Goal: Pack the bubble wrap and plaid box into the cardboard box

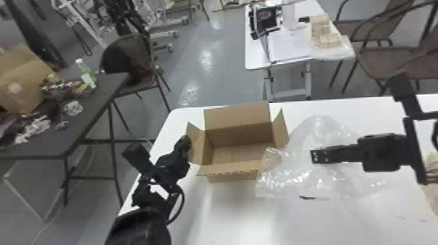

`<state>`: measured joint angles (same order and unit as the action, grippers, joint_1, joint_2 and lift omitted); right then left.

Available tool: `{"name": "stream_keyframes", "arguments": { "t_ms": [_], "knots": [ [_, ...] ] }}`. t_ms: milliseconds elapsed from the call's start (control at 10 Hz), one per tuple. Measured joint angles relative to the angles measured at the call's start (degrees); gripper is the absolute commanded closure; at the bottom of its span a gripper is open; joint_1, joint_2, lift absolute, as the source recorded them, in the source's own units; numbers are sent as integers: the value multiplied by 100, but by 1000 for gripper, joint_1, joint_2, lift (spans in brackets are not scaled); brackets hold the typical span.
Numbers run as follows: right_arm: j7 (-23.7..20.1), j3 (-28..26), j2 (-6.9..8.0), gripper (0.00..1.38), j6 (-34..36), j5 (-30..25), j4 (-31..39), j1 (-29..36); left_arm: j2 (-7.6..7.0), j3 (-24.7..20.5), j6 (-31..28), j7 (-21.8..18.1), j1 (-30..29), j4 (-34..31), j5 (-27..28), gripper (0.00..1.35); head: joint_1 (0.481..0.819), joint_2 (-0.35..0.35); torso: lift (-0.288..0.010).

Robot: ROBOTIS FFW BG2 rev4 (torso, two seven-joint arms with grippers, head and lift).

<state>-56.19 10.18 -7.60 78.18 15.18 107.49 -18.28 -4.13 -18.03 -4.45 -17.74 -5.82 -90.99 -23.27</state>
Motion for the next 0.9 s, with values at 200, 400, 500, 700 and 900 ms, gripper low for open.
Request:
{"name": "stream_keyframes", "arguments": {
  "t_ms": [200,400,500,700,900],
  "knots": [
    [346,-54,435,1081,-329,215,-322,-273,-1,102,-16,47,3,4,-4,1211,695,350,-89],
    [1115,-57,730,1081,-690,1115,-738,-524,-26,211,-55,79,51,52,20,1211,678,350,-89],
    [1306,-23,752,1081,-861,1491,-882,-659,-56,248,-63,91,58,61,18,1211,664,350,-89],
    [1504,63,759,1081,-1090,1770,-1124,-909,-101,313,-58,126,64,64,-8,1211,648,350,-89],
    [1528,235,760,1081,-1296,1764,-1685,-1068,-113,353,-26,139,66,71,-53,1211,652,350,-89]
  ]
}}
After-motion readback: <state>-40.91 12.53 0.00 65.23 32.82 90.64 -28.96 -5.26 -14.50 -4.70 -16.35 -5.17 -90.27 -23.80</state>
